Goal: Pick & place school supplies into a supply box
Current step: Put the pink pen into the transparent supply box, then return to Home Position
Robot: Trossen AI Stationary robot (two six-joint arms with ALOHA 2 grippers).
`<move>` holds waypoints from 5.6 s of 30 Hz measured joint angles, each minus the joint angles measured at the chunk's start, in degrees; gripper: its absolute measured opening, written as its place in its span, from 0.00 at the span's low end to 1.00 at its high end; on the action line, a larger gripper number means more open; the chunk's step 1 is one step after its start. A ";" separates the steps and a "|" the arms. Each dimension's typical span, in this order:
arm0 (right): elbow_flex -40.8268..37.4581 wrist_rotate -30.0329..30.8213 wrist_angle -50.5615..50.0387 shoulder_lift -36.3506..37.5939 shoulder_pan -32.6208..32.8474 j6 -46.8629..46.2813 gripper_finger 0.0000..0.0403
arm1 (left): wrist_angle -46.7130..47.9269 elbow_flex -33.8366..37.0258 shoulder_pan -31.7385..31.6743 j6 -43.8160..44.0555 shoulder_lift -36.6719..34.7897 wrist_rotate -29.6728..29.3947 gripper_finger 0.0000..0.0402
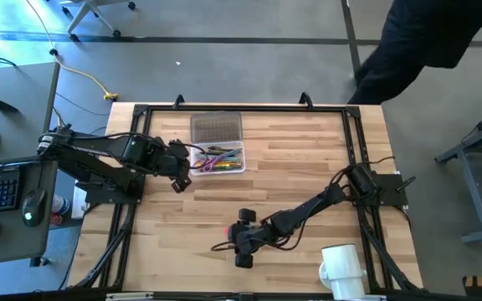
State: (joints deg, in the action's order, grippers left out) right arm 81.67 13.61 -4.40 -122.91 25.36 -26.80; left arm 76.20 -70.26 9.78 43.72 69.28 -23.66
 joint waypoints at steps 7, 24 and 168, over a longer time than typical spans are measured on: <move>0.00 6.86 -0.08 -0.09 1.46 -0.21 0.49 | -1.62 0.00 0.00 0.02 0.00 0.00 0.28; 0.02 10.68 -0.90 -3.28 0.33 -2.80 0.49 | -2.86 -0.02 0.00 0.02 -0.01 0.24 0.28; 0.04 13.10 -9.04 20.00 -26.27 62.81 0.35 | 9.41 -0.02 0.00 -2.75 -1.62 -3.59 0.28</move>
State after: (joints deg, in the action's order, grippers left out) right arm 81.71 26.71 -13.45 -102.91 -0.90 36.01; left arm 85.61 -70.28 9.78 40.98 67.65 -27.25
